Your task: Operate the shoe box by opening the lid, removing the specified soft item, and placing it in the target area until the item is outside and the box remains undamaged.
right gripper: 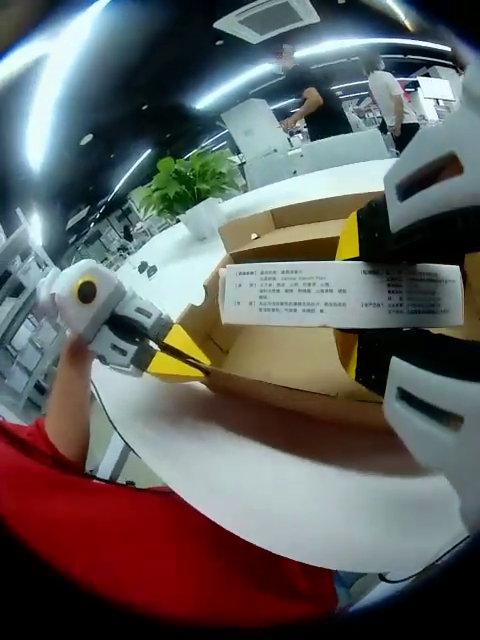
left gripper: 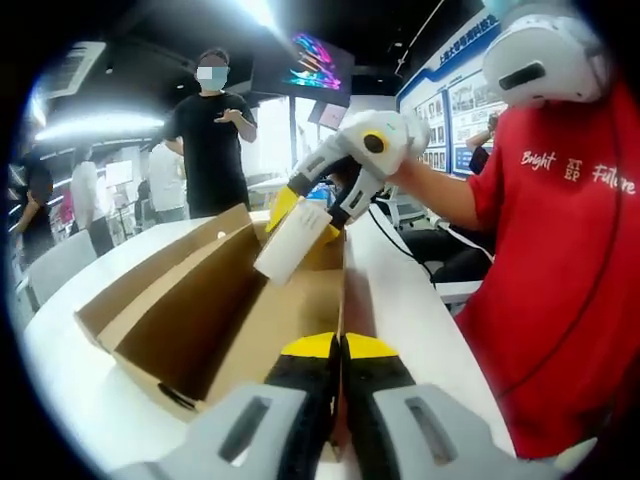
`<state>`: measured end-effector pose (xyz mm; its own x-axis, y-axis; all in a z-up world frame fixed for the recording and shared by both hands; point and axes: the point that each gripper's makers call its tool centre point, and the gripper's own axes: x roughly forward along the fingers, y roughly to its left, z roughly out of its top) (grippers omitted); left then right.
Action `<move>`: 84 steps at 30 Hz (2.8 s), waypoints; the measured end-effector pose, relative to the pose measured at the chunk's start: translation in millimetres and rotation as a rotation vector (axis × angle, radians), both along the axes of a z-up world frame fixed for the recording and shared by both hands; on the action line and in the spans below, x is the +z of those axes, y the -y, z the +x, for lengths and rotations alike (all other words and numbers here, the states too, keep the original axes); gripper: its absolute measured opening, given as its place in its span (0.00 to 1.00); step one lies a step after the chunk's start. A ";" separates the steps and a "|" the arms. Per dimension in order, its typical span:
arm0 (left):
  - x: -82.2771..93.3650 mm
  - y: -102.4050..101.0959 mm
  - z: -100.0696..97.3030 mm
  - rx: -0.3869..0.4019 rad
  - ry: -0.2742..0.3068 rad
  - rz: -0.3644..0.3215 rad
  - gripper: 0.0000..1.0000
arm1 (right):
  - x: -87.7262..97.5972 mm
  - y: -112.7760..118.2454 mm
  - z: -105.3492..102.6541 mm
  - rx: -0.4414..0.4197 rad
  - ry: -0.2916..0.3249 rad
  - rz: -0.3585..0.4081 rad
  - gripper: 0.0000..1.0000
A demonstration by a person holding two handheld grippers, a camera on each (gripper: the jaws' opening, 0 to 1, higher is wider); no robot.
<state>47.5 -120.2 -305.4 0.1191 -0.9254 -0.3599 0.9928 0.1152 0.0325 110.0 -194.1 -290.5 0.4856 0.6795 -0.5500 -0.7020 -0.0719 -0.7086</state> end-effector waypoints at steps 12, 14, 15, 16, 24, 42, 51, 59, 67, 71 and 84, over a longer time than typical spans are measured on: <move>-0.2 -0.4 0.0 -0.007 -0.006 0.002 0.01 | 2.8 -2.3 -0.9 0.038 0.018 0.023 0.21; -0.5 -1.0 0.4 -0.006 -0.003 0.000 0.01 | 4.4 -2.3 -0.8 0.039 0.020 0.027 0.21; -0.4 -1.3 0.6 -0.004 0.000 -0.003 0.01 | 4.8 -1.3 -1.5 0.038 0.021 0.027 0.21; -0.5 -1.5 0.7 -0.003 0.001 -0.004 0.01 | 5.3 -0.8 -3.9 0.047 0.009 0.035 0.21; -0.9 -1.9 1.1 -0.007 -0.001 -0.004 0.01 | 4.8 3.2 -9.7 0.082 -0.025 0.088 0.21; -1.0 -1.8 1.2 -0.007 0.001 -0.005 0.01 | 31.4 10.5 -19.2 0.087 -0.180 0.254 0.21; -1.2 -2.6 1.8 -0.006 0.002 -0.006 0.01 | 37.6 17.0 -26.9 0.074 -0.275 0.347 0.21; -1.1 -2.5 1.9 -0.001 0.006 -0.006 0.01 | 41.4 21.5 -26.9 0.030 -0.347 0.383 0.21; -0.8 -2.2 1.6 -0.004 0.001 -0.006 0.01 | 49.0 25.9 -19.8 -0.013 -0.426 0.469 0.21; -0.9 -2.1 1.7 -0.002 0.003 -0.006 0.01 | 50.4 30.2 -19.7 -0.009 -0.474 0.510 0.21; -1.2 -2.0 1.8 0.000 0.001 -0.008 0.01 | 60.1 49.6 -18.6 -0.005 -0.600 0.698 0.21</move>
<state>49.3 -118.2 -306.6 0.1194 -0.9281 -0.3526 0.9928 0.1151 0.0331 91.4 -243.7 -230.5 0.2549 0.9507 -0.1764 -0.9651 0.2389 -0.1071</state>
